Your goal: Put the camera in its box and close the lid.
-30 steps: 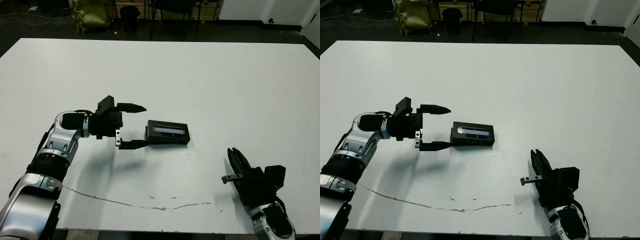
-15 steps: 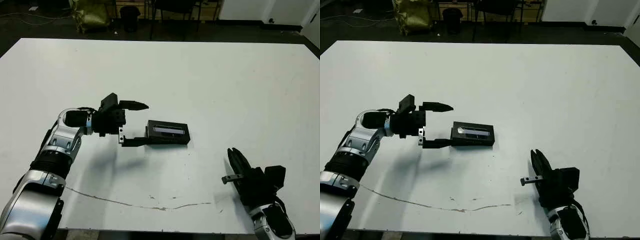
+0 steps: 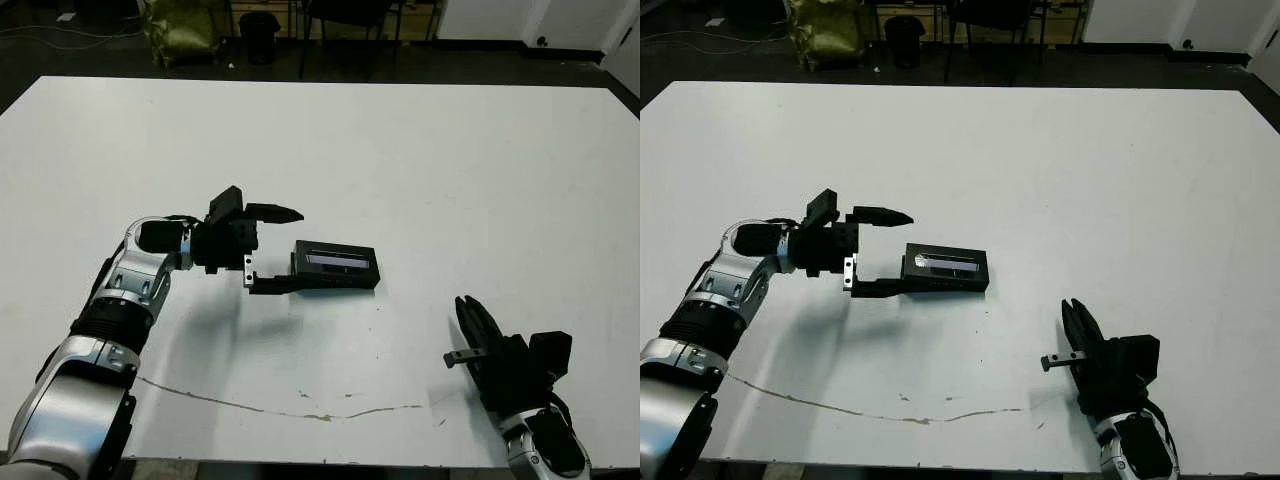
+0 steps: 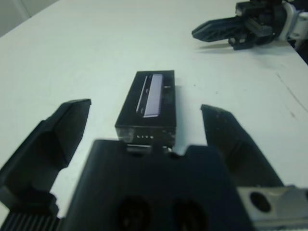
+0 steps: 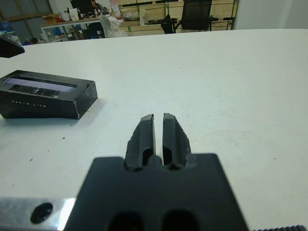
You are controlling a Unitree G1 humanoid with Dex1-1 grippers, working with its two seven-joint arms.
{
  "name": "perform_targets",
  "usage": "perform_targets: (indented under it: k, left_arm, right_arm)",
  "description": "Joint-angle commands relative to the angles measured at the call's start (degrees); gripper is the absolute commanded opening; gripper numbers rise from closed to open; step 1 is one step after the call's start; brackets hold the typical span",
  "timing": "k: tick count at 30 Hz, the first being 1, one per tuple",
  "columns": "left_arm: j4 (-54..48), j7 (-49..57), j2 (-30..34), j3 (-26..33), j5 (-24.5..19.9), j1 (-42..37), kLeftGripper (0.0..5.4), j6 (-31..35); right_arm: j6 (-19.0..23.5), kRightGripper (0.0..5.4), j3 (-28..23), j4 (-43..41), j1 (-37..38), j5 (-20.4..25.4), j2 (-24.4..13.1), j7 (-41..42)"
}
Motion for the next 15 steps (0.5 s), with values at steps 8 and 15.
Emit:
perform_targets:
  k: [8, 15]
  left_arm:
    - [2.19, 0.19, -0.59, -0.59, 1.45, -0.69, 5.39, 0.36]
    - [2.75, 0.94, -0.79, -1.19, 2.85, -0.90, 5.39, 0.12]
  right_arm:
    - [1.62, 0.00, -0.19, 0.74, 1.06, 0.18, -0.08, -0.24]
    - [1.73, 0.00, -0.18, 1.04, 0.92, -0.73, -0.13, -0.71]
